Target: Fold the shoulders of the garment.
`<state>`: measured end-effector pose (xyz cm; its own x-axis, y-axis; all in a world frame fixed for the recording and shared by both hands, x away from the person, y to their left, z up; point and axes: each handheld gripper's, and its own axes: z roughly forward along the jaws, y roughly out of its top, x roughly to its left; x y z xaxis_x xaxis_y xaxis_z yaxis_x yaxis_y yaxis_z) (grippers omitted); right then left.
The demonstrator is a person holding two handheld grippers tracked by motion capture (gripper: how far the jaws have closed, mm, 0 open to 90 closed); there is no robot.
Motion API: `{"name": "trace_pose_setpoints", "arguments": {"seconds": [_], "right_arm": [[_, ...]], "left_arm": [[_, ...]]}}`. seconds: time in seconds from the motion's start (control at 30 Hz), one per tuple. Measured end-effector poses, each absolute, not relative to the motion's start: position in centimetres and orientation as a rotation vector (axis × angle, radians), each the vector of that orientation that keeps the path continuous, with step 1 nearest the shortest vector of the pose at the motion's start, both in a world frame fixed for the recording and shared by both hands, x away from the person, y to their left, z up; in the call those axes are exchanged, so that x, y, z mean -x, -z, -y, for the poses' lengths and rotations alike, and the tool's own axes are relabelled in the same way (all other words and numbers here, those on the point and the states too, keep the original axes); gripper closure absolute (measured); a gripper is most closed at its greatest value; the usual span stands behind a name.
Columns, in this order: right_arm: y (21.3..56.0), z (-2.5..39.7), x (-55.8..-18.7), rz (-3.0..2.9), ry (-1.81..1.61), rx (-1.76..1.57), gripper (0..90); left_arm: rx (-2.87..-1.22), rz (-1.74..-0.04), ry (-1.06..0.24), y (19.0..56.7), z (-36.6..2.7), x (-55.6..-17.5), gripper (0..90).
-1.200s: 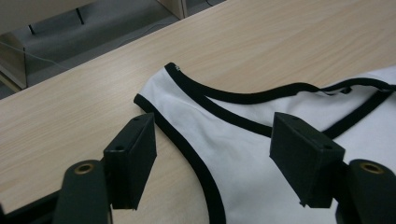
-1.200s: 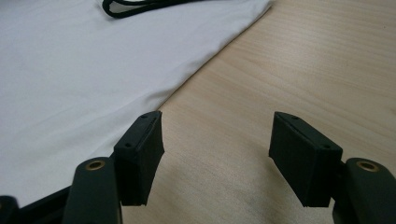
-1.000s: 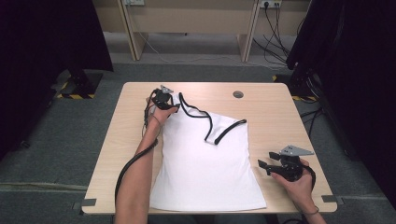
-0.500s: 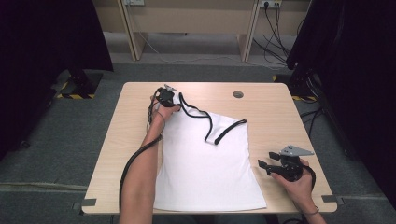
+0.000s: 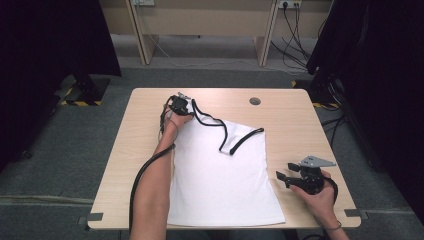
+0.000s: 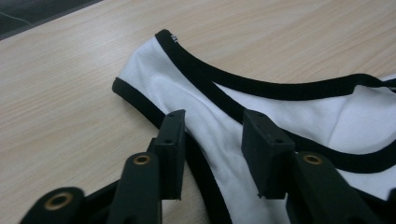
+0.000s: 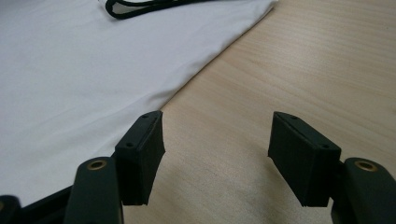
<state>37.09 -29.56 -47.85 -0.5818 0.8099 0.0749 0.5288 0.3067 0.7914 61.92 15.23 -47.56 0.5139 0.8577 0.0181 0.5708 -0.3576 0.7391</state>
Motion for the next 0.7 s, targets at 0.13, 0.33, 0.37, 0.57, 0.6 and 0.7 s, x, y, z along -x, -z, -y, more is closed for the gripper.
{"name": "trace_pose_setpoints", "arguments": {"seconds": [0.13, 0.33, 0.37, 0.57, 0.6, 0.7], "right_arm": [[47.84, 29.54, -37.04, -2.242, -1.16, -1.197, 36.2], [47.84, 29.62, -37.09, -2.244, -1.17, -1.202, 36.3], [47.84, 29.63, -37.08, -2.244, -1.17, -1.201, 36.3], [47.84, 29.63, -37.07, -2.241, -1.171, -1.203, 36.5], [47.84, 29.63, -37.07, -2.241, -1.172, -1.204, 36.5], [47.84, 29.61, -37.05, -2.241, -1.168, -1.199, 36.6]], "left_arm": [[-2.078, -1.164, -0.516, 47.43, -15.15, -62.03, 72.8], [-2.081, -1.173, -0.474, 47.27, -15.05, -62.09, 81.4], [-2.08, -1.172, -0.47, 47.27, -15.05, -62.08, 82.1], [-2.039, -1.163, -0.441, 47.38, -15.27, -61.62, 83.0], [-2.042, -1.156, -0.45, 47.37, -15.24, -61.49, 83.0], [-2.059, -1.125, -0.489, 47.2, -15.05, -61.1, 83.0]]}}
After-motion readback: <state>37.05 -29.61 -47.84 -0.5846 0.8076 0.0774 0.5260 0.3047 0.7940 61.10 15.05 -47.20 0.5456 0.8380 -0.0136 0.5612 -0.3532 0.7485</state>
